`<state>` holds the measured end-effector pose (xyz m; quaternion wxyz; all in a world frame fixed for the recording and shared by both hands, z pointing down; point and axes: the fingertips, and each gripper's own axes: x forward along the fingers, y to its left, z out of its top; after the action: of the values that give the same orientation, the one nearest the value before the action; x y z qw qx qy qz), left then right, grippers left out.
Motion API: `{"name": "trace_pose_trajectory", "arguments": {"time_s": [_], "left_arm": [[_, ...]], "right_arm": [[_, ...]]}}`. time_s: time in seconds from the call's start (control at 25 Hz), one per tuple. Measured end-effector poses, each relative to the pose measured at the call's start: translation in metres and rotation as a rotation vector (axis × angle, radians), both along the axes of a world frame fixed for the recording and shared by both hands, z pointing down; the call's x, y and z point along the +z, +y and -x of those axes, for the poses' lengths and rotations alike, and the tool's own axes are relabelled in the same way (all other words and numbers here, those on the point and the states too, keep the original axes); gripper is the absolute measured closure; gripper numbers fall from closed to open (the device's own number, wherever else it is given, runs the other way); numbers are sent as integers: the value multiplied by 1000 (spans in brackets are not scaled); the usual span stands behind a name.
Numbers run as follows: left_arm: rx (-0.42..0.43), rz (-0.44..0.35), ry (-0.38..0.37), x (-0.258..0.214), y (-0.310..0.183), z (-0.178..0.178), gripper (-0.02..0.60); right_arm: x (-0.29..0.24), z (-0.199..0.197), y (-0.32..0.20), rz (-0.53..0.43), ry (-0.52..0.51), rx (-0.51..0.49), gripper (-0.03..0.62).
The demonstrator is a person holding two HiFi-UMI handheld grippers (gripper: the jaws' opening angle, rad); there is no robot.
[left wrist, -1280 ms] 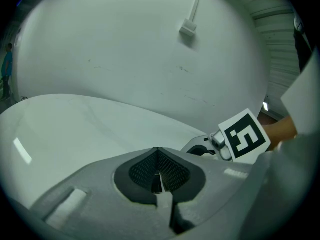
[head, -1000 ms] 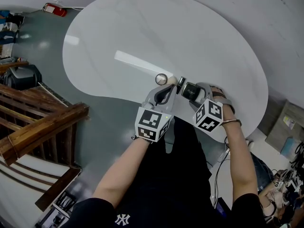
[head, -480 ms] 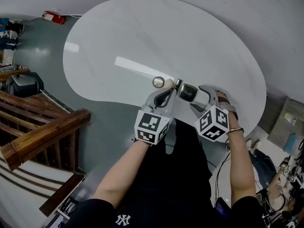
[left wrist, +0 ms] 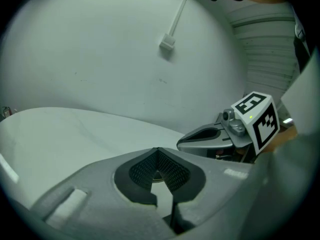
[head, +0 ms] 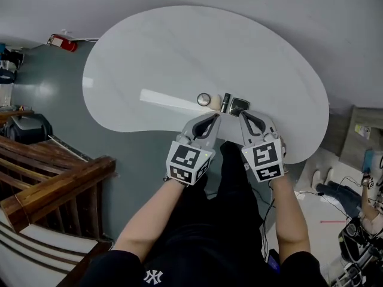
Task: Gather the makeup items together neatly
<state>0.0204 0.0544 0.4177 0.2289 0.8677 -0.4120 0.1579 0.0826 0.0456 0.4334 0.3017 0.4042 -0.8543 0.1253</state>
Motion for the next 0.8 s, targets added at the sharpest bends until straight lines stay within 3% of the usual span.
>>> {"name": "trace_pose_trajectory", "arguments": {"time_s": [0.12,0.32,0.8], "left_arm": [[41,-24,14,-15,24,15,574],[112,-74,47,-42,57,25,574],[186,-113,128,-101,122,43,574]], "right_arm": [[-17,19,28,-9,-83,101,579],[-39,39,70,-38,-114,196,579],[-104,57,139,-130,-179,347,579]]}}
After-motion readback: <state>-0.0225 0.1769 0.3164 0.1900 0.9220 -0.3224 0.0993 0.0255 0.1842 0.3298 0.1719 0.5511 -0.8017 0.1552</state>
